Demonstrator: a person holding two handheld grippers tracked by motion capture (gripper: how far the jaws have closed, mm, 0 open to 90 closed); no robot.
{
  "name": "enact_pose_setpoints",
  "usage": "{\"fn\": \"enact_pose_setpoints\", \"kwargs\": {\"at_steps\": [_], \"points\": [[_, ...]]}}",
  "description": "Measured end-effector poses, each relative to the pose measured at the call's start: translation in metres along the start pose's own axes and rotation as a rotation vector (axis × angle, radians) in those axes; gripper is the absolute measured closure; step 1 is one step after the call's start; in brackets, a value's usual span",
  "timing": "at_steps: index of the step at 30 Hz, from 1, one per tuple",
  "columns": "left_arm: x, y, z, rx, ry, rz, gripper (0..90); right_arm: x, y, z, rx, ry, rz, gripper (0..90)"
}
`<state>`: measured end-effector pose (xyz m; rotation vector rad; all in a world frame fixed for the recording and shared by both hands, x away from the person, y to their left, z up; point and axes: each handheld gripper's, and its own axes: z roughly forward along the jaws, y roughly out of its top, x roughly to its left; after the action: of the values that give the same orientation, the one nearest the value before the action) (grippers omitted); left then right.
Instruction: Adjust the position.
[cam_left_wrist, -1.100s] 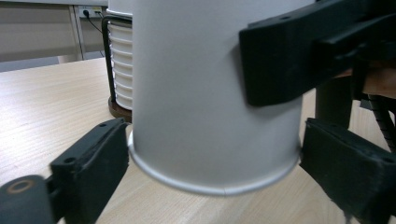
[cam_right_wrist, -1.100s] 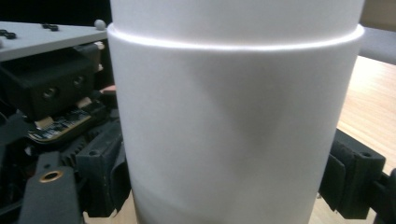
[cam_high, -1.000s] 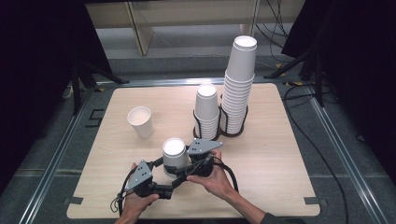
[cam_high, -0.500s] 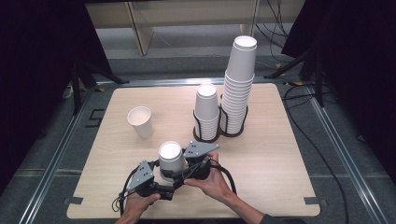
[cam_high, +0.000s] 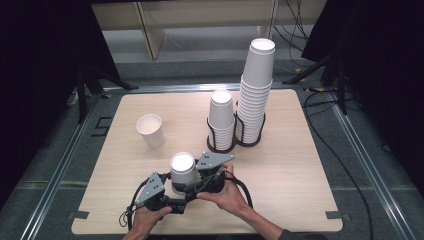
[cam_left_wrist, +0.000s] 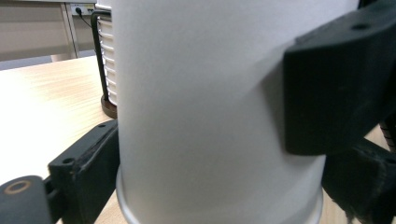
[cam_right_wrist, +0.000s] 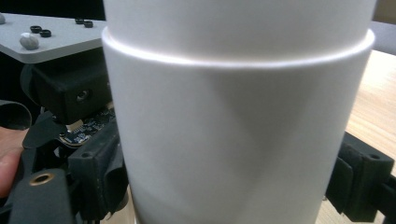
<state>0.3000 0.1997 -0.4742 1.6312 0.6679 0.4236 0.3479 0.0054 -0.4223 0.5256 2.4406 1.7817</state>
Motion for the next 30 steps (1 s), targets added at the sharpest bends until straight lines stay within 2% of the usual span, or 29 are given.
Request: {"fn": "enact_pose_setpoints", "kwargs": {"at_steps": [2, 3, 4, 5, 7, 9, 11, 13, 15, 16, 20, 21, 22, 24, 25, 26, 27, 30], "points": [[-0.001, 0.002, -0.002, 0.027, 0.017, 0.010, 8.1, -0.001, 0.001, -0.002, 0.008, -0.017, -0.001, 13.7], [-0.002, 0.002, -0.002, 0.029, 0.017, 0.013, 8.4, -0.002, 0.002, -0.003, 0.016, -0.014, -0.004, 13.5], [-0.002, 0.002, -0.002, 0.031, 0.017, 0.020, 8.6, -0.002, 0.002, -0.002, 0.008, 0.004, 0.018, 13.4], [-0.002, 0.003, -0.002, 0.039, 0.018, 0.031, 8.6, -0.002, 0.003, -0.003, 0.023, -0.016, 0.008, 13.3], [-0.002, 0.004, -0.002, 0.049, 0.021, 0.058, 8.7, -0.003, 0.006, -0.005, 0.030, -0.027, -0.020, 13.0], [-0.002, 0.004, -0.001, 0.044, 0.026, 0.082, 9.3, -0.002, 0.009, -0.007, 0.036, -0.024, -0.031, 14.2], [-0.001, 0.004, -0.001, 0.069, 0.036, 0.111, 9.6, -0.002, 0.012, -0.009, 0.032, -0.027, -0.032, 14.6], [-0.002, 0.002, 0.001, 0.050, 0.028, 0.106, 10.1, -0.003, 0.015, -0.012, 0.030, -0.031, -0.027, 15.3], [-0.001, 0.002, 0.001, 0.081, 0.042, 0.128, 10.5, -0.004, 0.019, -0.015, 0.019, -0.028, -0.029, 15.4], [-0.001, 0.001, 0.002, 0.070, 0.040, 0.122, 10.7, -0.004, 0.021, -0.017, 0.013, -0.027, -0.021, 15.5], [-0.001, 0.002, 0.001, 0.109, 0.055, 0.147, 11.2, -0.004, 0.028, -0.024, 0.000, -0.025, -0.025, 15.7], [-0.001, 0.002, 0.001, 0.112, 0.054, 0.152, 11.4, -0.004, 0.030, -0.025, 0.008, -0.028, -0.023, 15.8], [-0.001, 0.001, 0.001, 0.102, 0.053, 0.154, 11.5, -0.003, 0.031, -0.026, 0.013, -0.028, 0.002, 15.8], [-0.002, 0.002, 0.002, 0.105, 0.052, 0.164, 11.7, -0.005, 0.032, -0.028, 0.023, -0.019, -0.014, 15.9], [-0.002, 0.002, 0.002, 0.106, 0.052, 0.176, 11.9, -0.004, 0.032, -0.029, 0.044, -0.014, 0.021, 15.9], [-0.003, 0.002, 0.002, 0.116, 0.054, 0.184, 12.0, -0.005, 0.032, -0.029, 0.046, -0.003, 0.023, 16.0], [-0.004, 0.002, 0.002, 0.116, 0.055, 0.181, 12.1, -0.007, 0.033, -0.029, 0.060, -0.006, -0.001, 16.0], [-0.004, 0.002, 0.002, 0.131, 0.053, 0.199, 12.5, -0.008, 0.033, -0.033, 0.097, 0.011, 0.012, 16.2]]}}
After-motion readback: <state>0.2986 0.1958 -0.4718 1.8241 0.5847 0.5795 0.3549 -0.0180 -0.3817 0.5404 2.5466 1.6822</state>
